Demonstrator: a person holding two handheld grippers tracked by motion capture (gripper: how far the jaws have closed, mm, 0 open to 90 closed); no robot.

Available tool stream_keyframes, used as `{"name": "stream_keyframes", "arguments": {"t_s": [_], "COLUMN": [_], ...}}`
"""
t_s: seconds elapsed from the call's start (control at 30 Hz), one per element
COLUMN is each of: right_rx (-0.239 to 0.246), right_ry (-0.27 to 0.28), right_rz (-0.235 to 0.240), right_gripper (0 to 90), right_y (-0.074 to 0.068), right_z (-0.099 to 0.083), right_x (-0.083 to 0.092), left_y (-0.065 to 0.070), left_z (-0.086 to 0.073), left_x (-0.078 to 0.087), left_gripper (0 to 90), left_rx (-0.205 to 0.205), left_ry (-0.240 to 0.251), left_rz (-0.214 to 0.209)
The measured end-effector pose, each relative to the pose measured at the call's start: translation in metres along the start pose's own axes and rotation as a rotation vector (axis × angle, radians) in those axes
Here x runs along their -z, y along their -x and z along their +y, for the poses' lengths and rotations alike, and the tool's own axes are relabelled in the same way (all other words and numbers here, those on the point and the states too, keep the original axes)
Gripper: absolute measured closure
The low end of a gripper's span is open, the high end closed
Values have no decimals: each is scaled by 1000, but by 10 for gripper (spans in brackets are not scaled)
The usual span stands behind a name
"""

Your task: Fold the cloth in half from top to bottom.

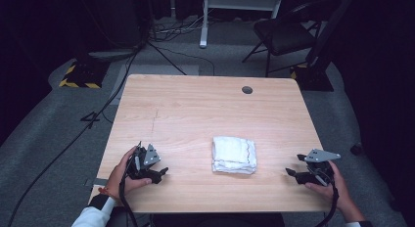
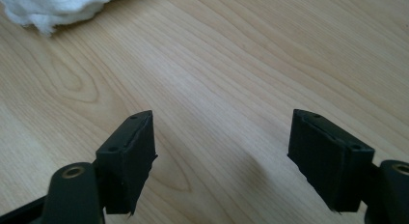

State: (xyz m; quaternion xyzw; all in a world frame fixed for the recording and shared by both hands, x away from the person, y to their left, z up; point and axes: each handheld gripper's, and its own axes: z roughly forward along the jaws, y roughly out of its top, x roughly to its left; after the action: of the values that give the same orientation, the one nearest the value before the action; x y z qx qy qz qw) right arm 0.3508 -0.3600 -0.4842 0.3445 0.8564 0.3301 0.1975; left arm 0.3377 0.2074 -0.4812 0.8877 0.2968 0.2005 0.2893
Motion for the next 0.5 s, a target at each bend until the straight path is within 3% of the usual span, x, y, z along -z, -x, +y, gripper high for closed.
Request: {"name": "stream_keyframes", "arguments": {"t_s": [0.17, 0.5], "right_rx": [-34, -149], "right_ry": [2, 34], "right_rz": [-16, -30], "right_gripper": [251, 247], "right_y": [6, 18], "right_z": [-11, -38], "right_x": [4, 11], "left_y": [-3, -13], "left_z": [-7, -25], "left_x": [3, 2], "left_gripper": [197, 188], "left_rx": [26, 86], "left_ry": [6, -12], "left_rz": [-17, -36]}}
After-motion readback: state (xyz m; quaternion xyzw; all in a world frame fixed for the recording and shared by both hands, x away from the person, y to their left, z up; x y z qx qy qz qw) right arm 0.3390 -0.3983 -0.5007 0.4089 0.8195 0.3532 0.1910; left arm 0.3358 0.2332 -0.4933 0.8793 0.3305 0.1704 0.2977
